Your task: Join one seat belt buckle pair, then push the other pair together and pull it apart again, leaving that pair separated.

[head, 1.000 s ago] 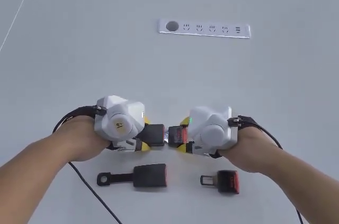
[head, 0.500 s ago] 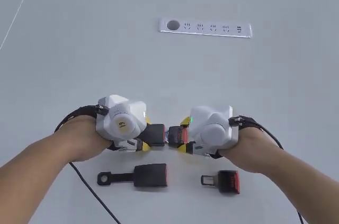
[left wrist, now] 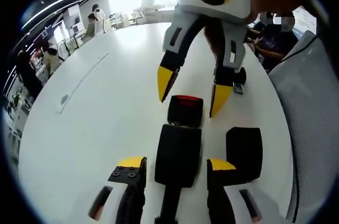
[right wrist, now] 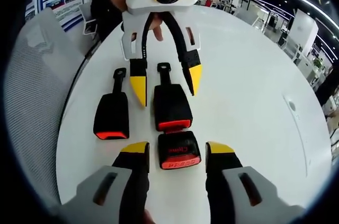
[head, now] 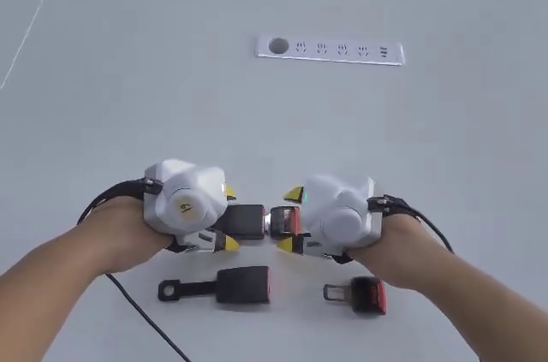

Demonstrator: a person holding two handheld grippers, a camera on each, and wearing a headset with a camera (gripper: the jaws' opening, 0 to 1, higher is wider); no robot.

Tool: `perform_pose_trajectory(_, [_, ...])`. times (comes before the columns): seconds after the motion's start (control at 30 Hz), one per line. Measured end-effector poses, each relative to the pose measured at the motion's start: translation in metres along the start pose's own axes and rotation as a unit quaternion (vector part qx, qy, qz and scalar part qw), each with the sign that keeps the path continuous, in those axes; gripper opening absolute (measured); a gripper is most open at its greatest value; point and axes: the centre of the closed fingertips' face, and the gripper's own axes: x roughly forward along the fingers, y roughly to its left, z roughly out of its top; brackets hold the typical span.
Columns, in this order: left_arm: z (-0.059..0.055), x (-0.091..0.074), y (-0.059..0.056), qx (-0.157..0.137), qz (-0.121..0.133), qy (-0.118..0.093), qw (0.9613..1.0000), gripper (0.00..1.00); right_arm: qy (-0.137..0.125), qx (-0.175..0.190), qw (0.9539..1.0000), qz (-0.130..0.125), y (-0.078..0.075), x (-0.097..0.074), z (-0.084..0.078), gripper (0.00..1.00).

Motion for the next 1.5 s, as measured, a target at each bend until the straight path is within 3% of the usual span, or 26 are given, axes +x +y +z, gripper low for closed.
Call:
perform_pose_trajectory(0.2, [0.001,-0.023,-0.005,-0.034,0.024,-0.024,0.9989,0.52,-0.013,0.021,0.9995,-0.020,0.004,-0.021,0.000,0.44])
perform_pose_trajectory(0.47, [-0.014,-0.041,-0.028,-0.052,0.037,-0.023,0.9977,0.66,-0.030,0.048,0.9970,-0.054,0.019,-0.049,-0.010,0.48])
perform_pose_trajectory(0.63, [-0.021,-0.057,-0.036,-0.073,0.052,-0.029,0.9956,0.74,-0.030,0.061,0.9953,-0.069,0.032,-0.062,-0.022,0.54])
perform_pose_trajectory(0.8, [-0.031,-0.068,-0.044,-0.090,0.078,-0.034,0.9923,0.84,-0.028,0.081,0.9928,-0.085,0.043,-0.076,-0.035,0.59])
perform_pose_trajectory(0.93, [-0.036,-0.075,-0.049,-0.105,0.089,-0.040,0.9896,0.88,-0.025,0.091,0.9907,-0.098,0.049,-0.087,-0.042,0.63])
perform_pose_trajectory(1.1, [-0.050,-0.084,-0.051,-0.122,0.108,-0.042,0.9857,0.92,-0.027,0.105,0.9874,-0.115,0.057,-0.100,-0.050,0.69])
perform_pose_trajectory(1.43, [-0.073,-0.102,-0.064,-0.162,0.139,-0.055,0.9753,1.00,-0.037,0.131,0.9796,-0.147,0.065,-0.123,-0.059,0.80])
perform_pose_trajectory(1.5, [-0.077,-0.104,-0.068,-0.166,0.141,-0.055,0.9743,1.00,-0.050,0.136,0.9768,-0.158,0.064,-0.128,-0.055,0.84])
